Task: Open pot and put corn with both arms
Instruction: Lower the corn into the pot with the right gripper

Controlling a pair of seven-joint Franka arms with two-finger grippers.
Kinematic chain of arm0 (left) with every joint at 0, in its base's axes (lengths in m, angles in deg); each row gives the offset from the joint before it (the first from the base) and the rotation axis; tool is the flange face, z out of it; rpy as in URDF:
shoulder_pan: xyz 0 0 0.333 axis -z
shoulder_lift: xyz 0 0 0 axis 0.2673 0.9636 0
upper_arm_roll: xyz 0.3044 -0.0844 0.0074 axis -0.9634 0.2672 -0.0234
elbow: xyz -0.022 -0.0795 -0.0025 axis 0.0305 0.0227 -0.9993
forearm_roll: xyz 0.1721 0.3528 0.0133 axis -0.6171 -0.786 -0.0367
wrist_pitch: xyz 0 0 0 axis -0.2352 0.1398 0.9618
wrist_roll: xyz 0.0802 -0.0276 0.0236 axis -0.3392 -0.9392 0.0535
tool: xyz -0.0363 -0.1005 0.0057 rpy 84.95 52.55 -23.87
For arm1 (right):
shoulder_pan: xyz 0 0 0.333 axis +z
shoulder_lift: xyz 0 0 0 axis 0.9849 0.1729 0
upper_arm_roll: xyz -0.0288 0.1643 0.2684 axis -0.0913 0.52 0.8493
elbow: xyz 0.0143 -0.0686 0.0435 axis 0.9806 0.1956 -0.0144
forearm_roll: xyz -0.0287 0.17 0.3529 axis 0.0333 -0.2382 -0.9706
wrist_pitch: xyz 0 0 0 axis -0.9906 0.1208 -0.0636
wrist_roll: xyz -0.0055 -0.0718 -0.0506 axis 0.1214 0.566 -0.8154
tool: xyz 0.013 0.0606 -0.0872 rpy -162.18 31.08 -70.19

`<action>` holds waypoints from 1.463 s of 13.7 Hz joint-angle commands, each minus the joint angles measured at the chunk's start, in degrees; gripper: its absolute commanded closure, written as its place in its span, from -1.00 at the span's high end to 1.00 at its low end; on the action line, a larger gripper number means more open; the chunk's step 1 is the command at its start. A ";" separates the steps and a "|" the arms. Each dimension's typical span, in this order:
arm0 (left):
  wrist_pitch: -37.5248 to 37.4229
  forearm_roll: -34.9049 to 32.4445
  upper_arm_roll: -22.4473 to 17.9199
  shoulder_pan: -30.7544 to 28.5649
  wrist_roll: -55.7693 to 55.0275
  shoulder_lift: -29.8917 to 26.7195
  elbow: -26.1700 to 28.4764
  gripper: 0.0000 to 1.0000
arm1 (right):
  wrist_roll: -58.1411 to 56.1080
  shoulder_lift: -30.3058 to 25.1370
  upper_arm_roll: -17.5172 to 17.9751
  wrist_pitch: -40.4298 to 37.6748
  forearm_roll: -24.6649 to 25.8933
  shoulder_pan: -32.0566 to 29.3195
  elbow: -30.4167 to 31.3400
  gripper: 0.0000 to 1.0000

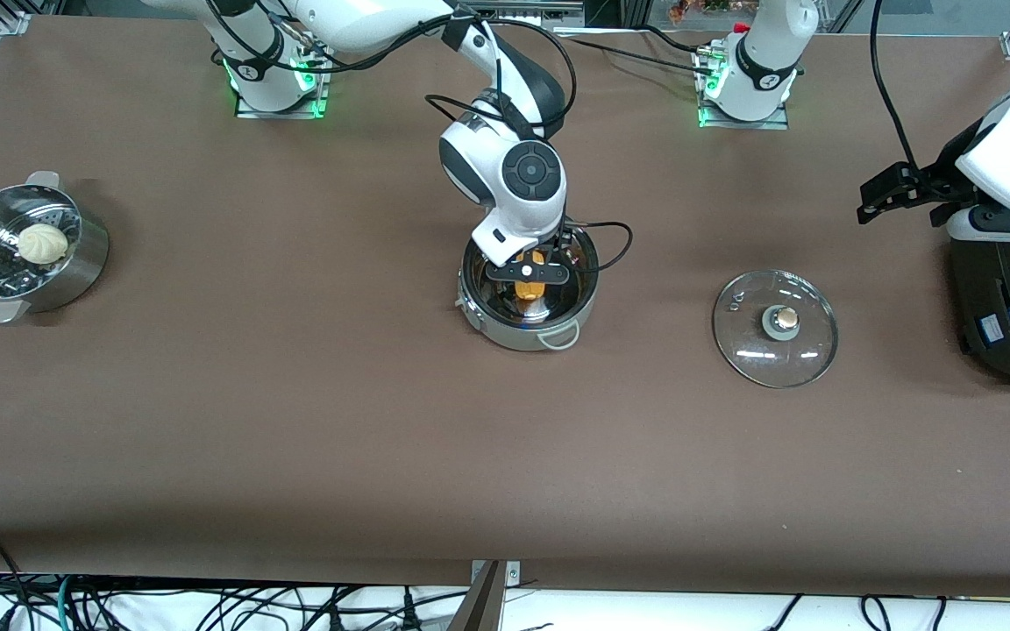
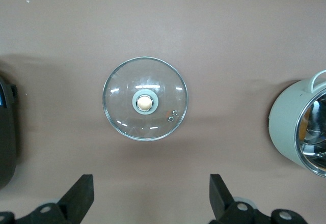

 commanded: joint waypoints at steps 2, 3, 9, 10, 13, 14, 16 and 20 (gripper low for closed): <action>0.39 -1.04 0.15 -0.05 -0.74 -0.55 0.37 1.00 | 0.85 1.94 -0.16 -0.60 -0.39 0.62 -2.24 -1.00; 0.39 -1.04 0.15 0.04 -0.74 -0.54 0.37 1.00 | 0.94 1.94 -0.16 -0.60 -0.47 0.62 -2.24 -0.85; 0.39 -1.04 0.15 -0.22 -0.74 -0.54 0.46 1.00 | 1.46 2.03 -0.16 -0.60 -0.47 0.36 -2.24 0.68; 0.39 -1.04 0.15 -0.22 -0.65 -0.54 0.46 1.00 | 1.55 2.03 -0.16 -0.60 -0.39 0.45 -2.24 0.89; 0.39 -1.04 0.15 -0.22 -0.65 -0.54 0.46 1.00 | 1.20 1.94 -0.24 -0.25 -0.12 0.54 -2.33 1.00; 0.39 -0.95 0.15 -0.22 -0.65 -0.54 0.46 1.00 | 1.20 1.86 -0.24 -0.34 -0.12 0.54 -2.50 1.00; 0.39 -1.04 0.15 -0.22 -0.65 -0.54 0.46 1.00 | 0.85 1.42 -0.33 -0.43 -0.21 0.36 -2.51 1.00; 0.39 -1.04 0.15 -0.22 -0.65 -0.54 0.46 1.00 | 0.41 0.54 -0.86 -1.30 -0.39 -0.34 -2.68 1.00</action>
